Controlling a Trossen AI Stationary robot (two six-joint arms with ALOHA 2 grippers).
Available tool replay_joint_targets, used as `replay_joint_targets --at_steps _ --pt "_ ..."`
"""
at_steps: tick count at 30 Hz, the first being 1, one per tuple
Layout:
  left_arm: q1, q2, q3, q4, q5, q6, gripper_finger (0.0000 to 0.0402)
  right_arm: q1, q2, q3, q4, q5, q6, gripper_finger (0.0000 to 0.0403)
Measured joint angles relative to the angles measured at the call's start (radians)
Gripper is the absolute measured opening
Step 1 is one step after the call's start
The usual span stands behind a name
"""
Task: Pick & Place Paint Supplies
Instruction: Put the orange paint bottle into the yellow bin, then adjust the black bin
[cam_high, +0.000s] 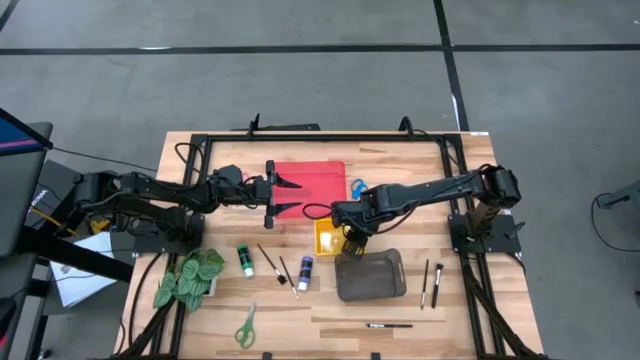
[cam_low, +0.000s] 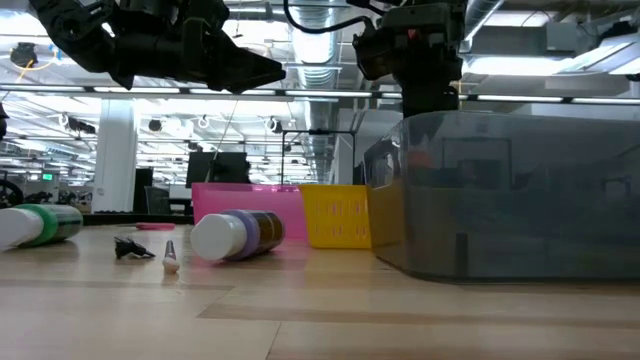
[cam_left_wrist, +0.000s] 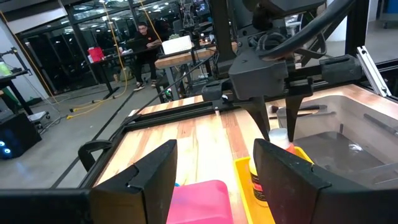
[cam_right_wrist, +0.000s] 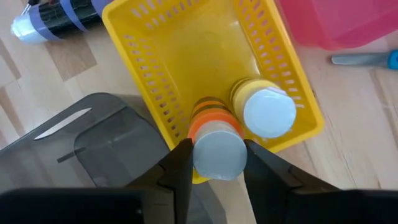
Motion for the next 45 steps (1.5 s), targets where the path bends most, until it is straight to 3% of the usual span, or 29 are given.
replay_joint_targets --at_steps 9,20,37,45 --pt "0.000 0.000 0.000 0.000 0.000 0.000 0.0204 0.000 -0.001 0.000 0.008 0.000 -0.001 0.0168" --pt "0.000 0.000 0.000 0.000 0.000 0.000 0.0204 0.000 -0.010 0.000 -0.002 0.004 0.004 0.0195" --pt "0.000 0.000 0.000 -0.008 0.000 0.000 0.0204 0.083 -0.083 -0.004 -0.193 0.145 0.190 0.0183" --pt "0.000 0.000 0.000 -0.013 0.000 0.008 0.0204 0.164 -0.090 -0.136 -0.164 0.132 0.333 0.0161"
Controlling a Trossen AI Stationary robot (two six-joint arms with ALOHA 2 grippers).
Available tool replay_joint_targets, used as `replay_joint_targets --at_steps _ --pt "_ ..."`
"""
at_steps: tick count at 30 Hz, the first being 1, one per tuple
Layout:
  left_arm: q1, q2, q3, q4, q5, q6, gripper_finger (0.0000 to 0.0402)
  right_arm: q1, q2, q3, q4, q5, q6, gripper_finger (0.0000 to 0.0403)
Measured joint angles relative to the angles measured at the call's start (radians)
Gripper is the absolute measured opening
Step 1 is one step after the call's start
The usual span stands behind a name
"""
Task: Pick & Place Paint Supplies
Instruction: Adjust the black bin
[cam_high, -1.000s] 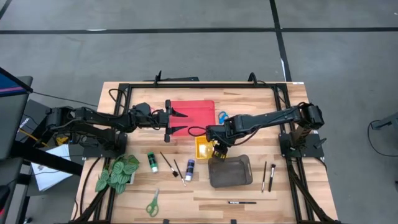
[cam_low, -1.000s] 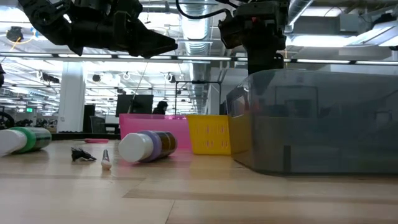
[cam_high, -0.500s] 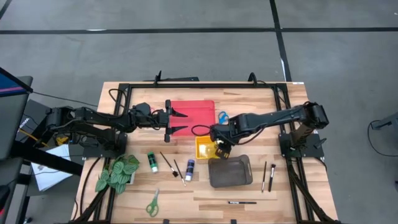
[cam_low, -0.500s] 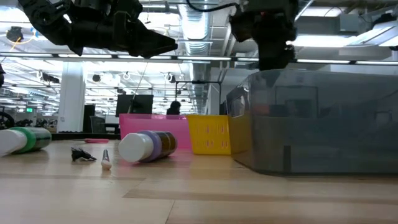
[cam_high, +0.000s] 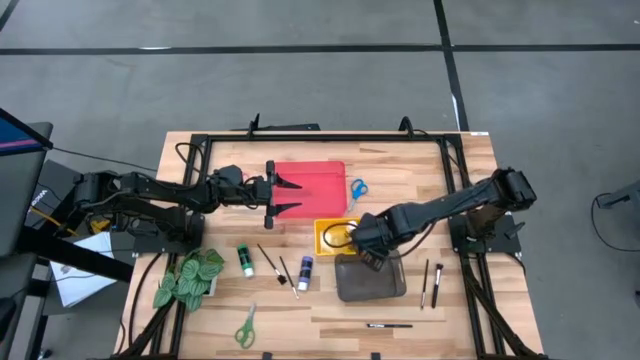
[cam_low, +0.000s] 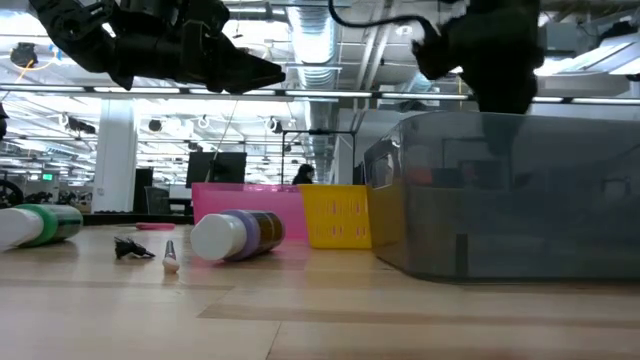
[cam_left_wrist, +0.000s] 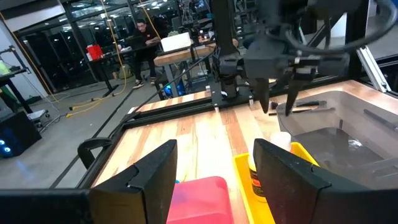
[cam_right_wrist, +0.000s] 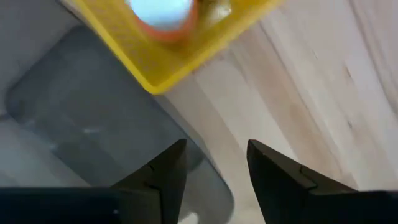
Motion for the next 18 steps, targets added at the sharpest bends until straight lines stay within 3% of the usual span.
replay_joint_targets --at_steps 18 --pt "0.000 0.000 0.000 -0.003 0.000 0.000 0.0204 0.042 -0.024 -0.076 -0.043 -0.031 0.101 0.0171"
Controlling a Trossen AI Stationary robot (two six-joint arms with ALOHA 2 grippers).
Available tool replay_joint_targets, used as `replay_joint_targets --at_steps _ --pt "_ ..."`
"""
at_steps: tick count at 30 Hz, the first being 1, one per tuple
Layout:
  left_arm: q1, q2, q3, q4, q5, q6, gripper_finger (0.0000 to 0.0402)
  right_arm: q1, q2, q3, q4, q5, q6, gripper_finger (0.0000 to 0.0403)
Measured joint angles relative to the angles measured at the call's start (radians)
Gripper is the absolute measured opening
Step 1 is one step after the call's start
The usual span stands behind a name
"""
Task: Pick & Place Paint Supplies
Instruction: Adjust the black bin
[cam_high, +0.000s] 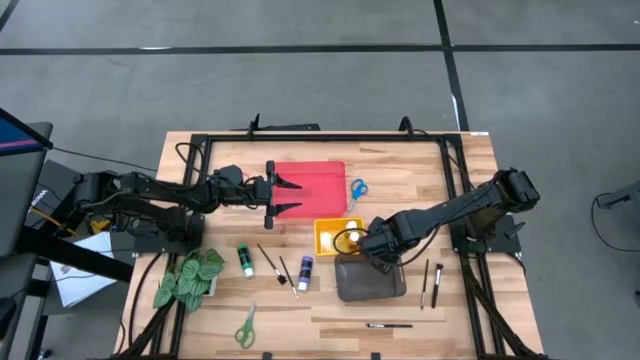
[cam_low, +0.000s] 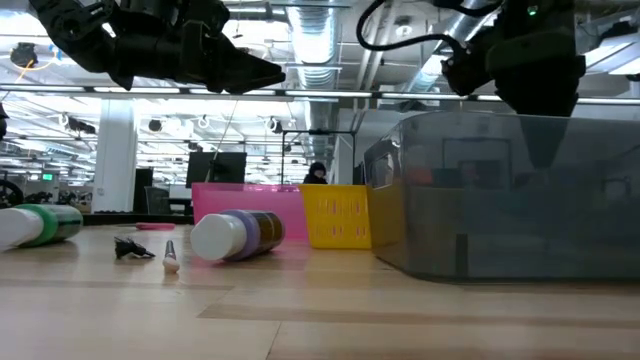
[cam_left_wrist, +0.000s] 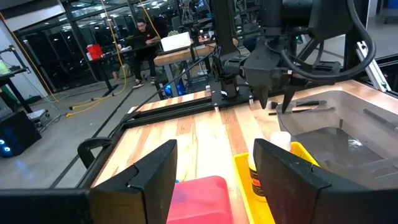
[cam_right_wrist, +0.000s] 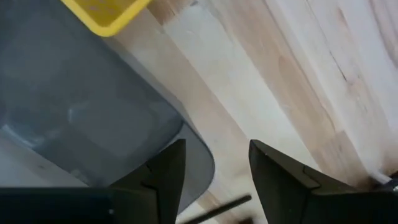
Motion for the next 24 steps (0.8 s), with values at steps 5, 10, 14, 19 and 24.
replay_joint_targets --at_steps 5,10,14,19,24 --pt "0.000 0.000 0.000 0.000 0.000 0.000 0.0204 0.006 0.000 0.001 0.006 -0.004 0.019 0.0169" --pt "0.000 0.000 0.000 0.000 0.000 0.000 0.0204 0.012 0.000 0.001 0.003 -0.016 0.029 0.0165" --pt "0.000 0.000 0.000 0.000 0.000 0.000 0.0204 0.012 0.000 0.001 0.003 -0.016 0.037 0.0159" --pt "0.000 0.000 0.000 0.000 0.000 0.000 0.0204 0.012 0.000 0.001 0.003 -0.008 0.037 0.0150" --pt "0.000 0.000 0.000 0.000 0.000 0.000 0.0204 0.021 -0.053 0.001 0.009 0.049 0.057 0.0149"
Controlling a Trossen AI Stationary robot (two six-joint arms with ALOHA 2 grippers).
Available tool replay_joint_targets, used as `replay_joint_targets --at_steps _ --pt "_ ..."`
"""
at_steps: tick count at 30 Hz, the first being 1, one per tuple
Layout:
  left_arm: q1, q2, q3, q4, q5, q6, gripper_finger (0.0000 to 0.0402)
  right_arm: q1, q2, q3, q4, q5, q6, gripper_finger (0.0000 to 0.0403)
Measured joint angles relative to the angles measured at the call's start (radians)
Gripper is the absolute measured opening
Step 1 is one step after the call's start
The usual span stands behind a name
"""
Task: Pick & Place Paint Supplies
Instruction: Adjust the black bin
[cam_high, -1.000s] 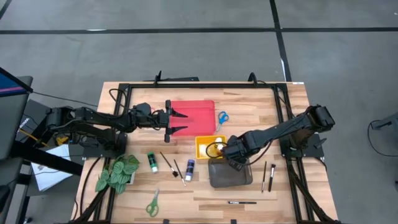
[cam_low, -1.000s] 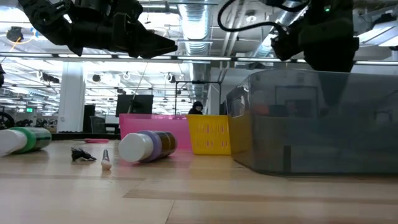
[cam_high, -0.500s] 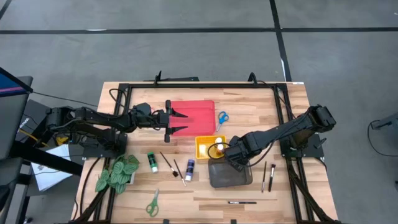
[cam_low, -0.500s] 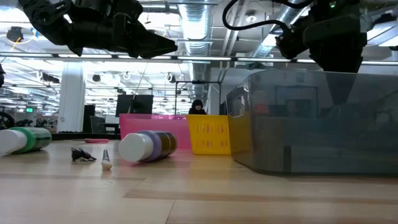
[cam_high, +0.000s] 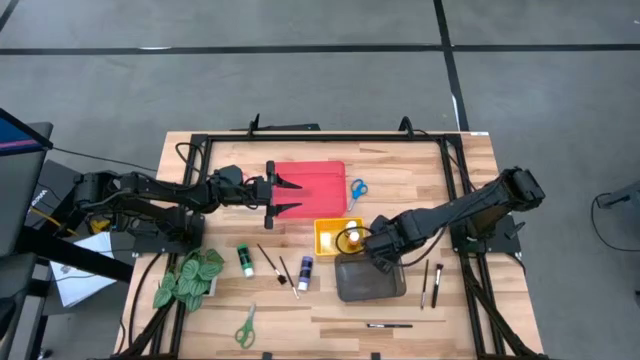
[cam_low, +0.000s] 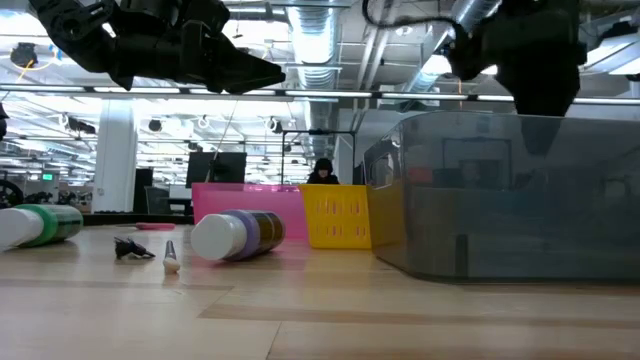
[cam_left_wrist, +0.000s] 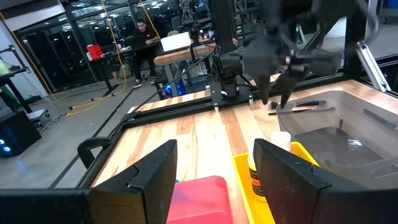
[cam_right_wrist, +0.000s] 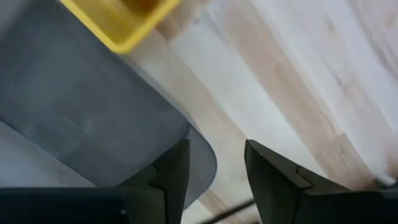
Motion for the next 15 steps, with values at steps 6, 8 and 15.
replay_joint_targets --at_steps 6,8,15 --pt "0.000 0.000 0.000 0.000 0.000 0.003 0.0204 0.059 -0.128 0.000 0.151 0.119 0.018 0.0136" --pt "0.000 0.000 0.000 0.000 0.000 0.006 0.0204 0.076 -0.149 0.001 0.264 0.120 -0.033 0.0118" --pt "0.000 0.000 0.000 -0.003 0.000 0.007 0.0204 0.071 -0.067 0.001 0.487 0.070 -0.237 0.0009"
